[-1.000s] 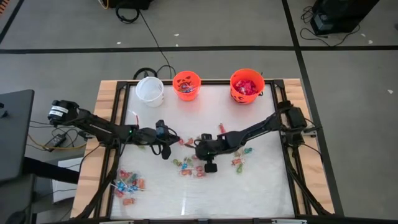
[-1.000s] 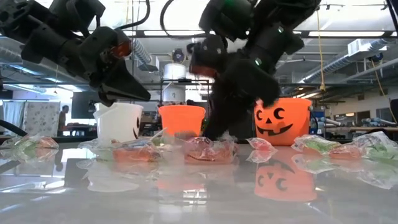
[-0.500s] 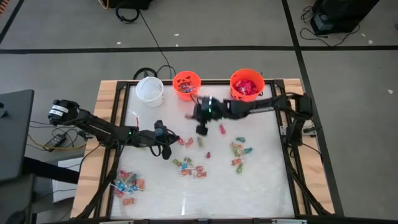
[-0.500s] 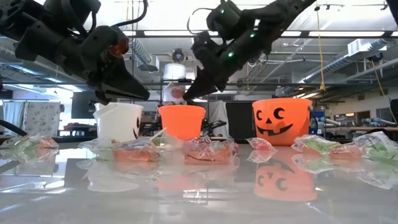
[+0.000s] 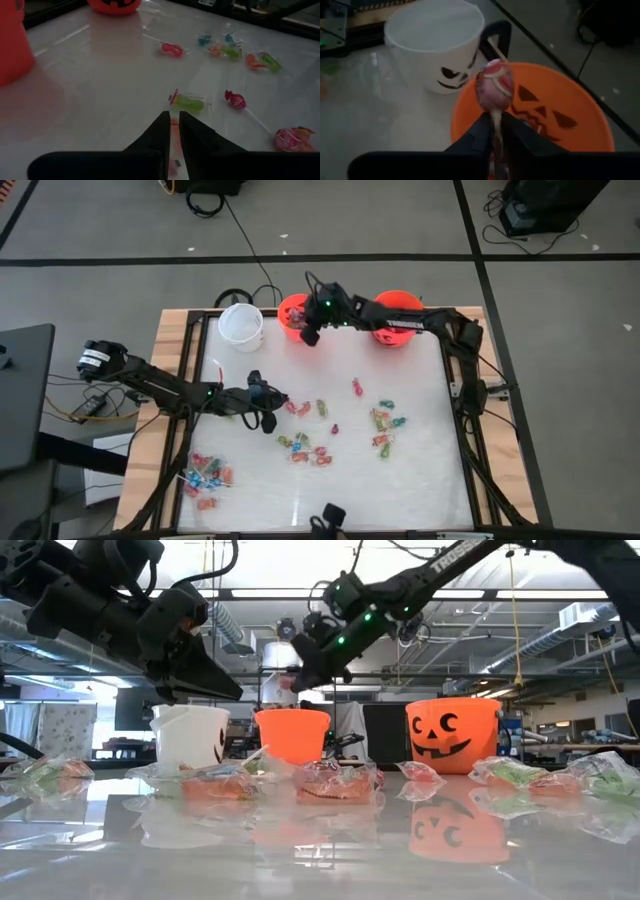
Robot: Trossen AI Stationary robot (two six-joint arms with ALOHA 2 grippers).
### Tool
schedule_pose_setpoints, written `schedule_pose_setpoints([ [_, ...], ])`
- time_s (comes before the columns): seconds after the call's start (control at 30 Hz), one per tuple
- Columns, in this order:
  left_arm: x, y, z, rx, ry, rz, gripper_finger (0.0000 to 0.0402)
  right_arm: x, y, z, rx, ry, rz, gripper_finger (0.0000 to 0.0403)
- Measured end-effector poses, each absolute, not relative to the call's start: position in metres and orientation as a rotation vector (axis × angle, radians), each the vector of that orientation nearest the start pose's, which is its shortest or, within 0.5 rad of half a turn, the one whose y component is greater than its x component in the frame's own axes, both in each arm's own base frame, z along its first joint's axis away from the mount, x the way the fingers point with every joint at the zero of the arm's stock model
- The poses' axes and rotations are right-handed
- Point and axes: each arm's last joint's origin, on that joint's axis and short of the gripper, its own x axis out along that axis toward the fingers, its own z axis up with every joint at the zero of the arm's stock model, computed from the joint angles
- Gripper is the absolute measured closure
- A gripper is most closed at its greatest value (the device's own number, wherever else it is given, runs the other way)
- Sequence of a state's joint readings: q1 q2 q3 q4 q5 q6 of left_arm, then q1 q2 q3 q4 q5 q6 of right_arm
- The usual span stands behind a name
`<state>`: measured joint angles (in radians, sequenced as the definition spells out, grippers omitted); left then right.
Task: Sort candy by brand, put in halloween buckets
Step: Put the pink lollipop into the left orange bucket, then put the red lollipop into the left orange bucket
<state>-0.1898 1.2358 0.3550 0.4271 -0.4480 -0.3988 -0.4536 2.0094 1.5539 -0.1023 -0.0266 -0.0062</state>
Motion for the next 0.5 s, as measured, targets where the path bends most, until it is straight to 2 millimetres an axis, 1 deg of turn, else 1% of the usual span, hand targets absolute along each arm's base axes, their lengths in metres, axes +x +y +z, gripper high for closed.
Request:
schedule_pose_setpoints([
  [0.13, 0.218, -0.029, 0.161, -0.248, 0.375, 0.335, 0.0357, 0.414, -0.211, 0.237, 0.142, 0.550, -0.421, 0.0315],
  [0.3, 0.218, -0.029, 0.161, -0.249, 0.376, 0.332, 0.0357, 0.410, -0.213, 0.240, 0.154, 0.561, -0.429, 0.0262],
  [0.4, 0.218, -0.029, 0.161, -0.250, 0.376, 0.331, 0.0357, 0.408, -0.203, 0.250, 0.157, 0.567, -0.395, 0.0238],
  [0.5, 0.218, -0.030, 0.161, -0.254, 0.380, 0.314, 0.0357, 0.409, -0.183, 0.255, 0.142, 0.621, -0.355, 0.0231],
])
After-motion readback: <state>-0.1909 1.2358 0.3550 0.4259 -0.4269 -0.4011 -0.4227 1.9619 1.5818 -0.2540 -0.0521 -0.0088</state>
